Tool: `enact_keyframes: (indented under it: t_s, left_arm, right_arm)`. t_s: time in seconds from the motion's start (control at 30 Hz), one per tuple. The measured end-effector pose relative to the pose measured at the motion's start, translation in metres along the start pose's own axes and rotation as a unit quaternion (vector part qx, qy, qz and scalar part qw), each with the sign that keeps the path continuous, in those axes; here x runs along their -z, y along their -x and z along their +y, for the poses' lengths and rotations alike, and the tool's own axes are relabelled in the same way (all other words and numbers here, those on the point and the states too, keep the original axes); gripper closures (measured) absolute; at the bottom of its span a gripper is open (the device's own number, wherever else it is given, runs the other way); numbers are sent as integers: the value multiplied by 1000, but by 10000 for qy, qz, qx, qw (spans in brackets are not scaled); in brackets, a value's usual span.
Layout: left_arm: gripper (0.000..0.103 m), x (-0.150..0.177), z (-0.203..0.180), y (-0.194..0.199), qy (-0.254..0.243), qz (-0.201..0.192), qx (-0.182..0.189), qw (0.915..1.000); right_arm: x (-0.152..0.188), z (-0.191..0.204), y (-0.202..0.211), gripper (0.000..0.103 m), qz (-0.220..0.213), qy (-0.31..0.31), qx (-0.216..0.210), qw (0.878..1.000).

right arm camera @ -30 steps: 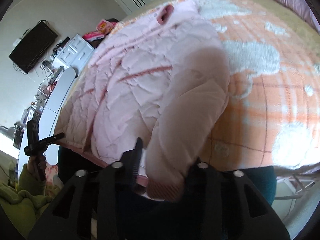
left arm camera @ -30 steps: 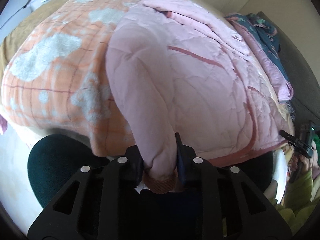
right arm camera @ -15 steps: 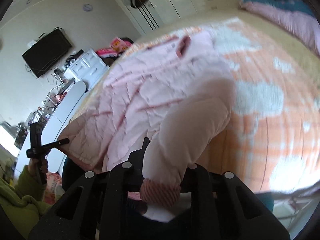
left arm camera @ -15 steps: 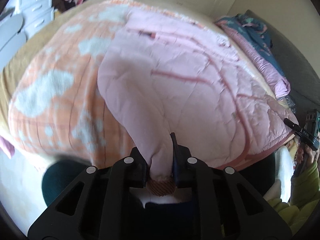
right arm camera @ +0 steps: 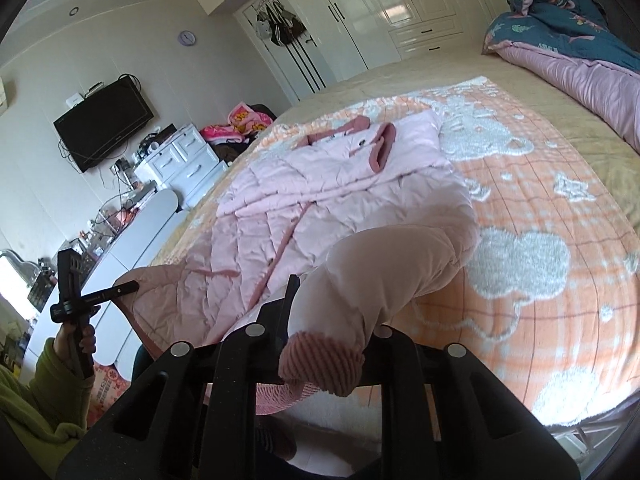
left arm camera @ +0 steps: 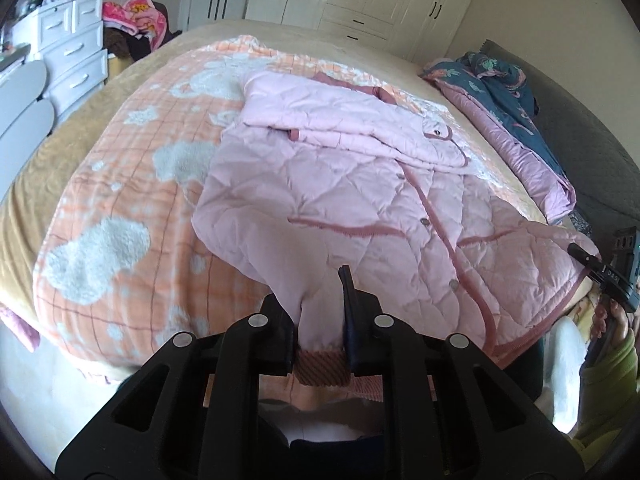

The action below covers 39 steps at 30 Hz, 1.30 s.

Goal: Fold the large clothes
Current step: 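Fold the held hem up over the jacket toward the collar with both tools, then lay the held hem down over the collar with both tools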

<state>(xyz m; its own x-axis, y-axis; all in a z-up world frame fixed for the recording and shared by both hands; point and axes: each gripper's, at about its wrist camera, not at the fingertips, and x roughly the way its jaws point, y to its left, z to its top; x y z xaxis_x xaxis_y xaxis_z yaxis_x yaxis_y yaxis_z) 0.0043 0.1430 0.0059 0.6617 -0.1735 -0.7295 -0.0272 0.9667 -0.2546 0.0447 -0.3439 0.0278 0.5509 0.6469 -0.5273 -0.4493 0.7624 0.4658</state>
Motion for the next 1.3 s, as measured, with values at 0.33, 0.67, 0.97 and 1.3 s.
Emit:
enact_keyframes:
  t_s: [0.33,0.67,0.97,1.3]
  left_arm:
    - [93,-26,-4,10,13,-348,-3,9994]
    - [93,-55,-6,21,-59,-654,-13,9978]
    - [93,-87,-8,28,-17,-1001,-13,9950]
    - [93,-115,-10,40,86,-1308,34,9914]
  right_arm:
    - [-23,6,3,86,-295,30,45,9995]
    - [-48,3,8,86,-592,-72,49,9982]
    - [-77,2,12,86,-872,-197,15,9960]
    - [-108,4,13,87,-1068,-247,-28,9940]
